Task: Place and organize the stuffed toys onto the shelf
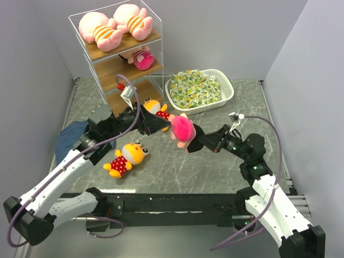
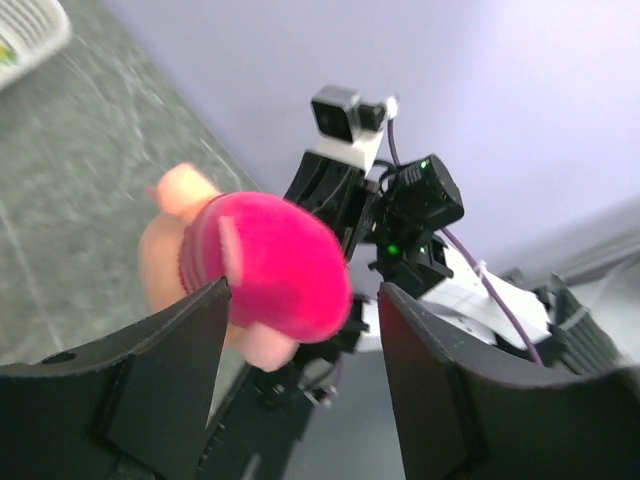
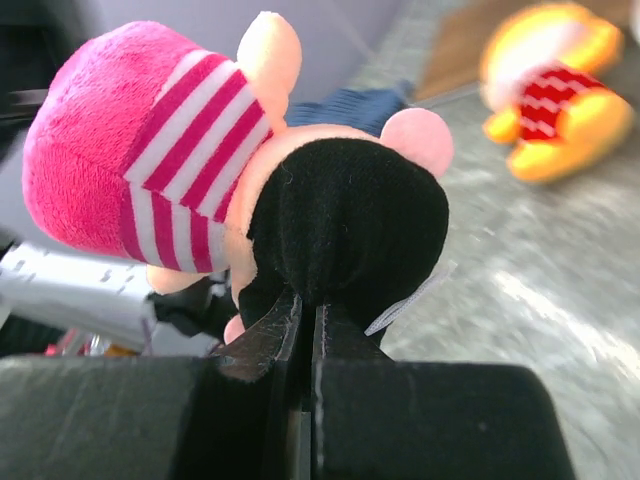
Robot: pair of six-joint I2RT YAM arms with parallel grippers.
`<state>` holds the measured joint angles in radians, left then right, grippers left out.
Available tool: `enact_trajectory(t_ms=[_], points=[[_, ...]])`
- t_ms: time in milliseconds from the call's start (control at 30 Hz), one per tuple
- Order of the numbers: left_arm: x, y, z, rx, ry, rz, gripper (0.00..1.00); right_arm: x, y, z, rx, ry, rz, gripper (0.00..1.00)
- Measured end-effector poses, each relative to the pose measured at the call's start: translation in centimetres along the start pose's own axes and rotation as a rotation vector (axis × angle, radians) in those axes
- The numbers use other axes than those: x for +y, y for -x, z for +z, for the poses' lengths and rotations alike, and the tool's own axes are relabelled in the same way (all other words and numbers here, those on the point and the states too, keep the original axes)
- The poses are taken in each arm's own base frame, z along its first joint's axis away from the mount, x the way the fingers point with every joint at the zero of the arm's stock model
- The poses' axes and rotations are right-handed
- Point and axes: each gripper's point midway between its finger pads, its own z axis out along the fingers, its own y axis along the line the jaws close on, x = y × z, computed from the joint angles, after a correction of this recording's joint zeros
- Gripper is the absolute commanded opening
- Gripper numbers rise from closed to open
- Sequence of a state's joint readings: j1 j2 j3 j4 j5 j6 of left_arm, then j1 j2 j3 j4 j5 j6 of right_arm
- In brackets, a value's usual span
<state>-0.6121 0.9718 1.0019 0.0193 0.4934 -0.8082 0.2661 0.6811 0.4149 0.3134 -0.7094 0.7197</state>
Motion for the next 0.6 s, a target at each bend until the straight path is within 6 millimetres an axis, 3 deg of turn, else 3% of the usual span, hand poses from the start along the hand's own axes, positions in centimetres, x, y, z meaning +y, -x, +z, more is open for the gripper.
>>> enact_trajectory(t_ms=[200, 600], points=[[0.6, -2.5, 0.8, 0.081, -0.034, -0.151, 0.69, 2.6, 0.5, -0.6, -0.03, 0.103, -0.075, 0.0], [-1.7, -3.4, 1.3, 0.098, -0.12, -0.194, 0.68, 2.2, -0.1, -0.6, -0.034, 0.104, -0.052, 0.0]])
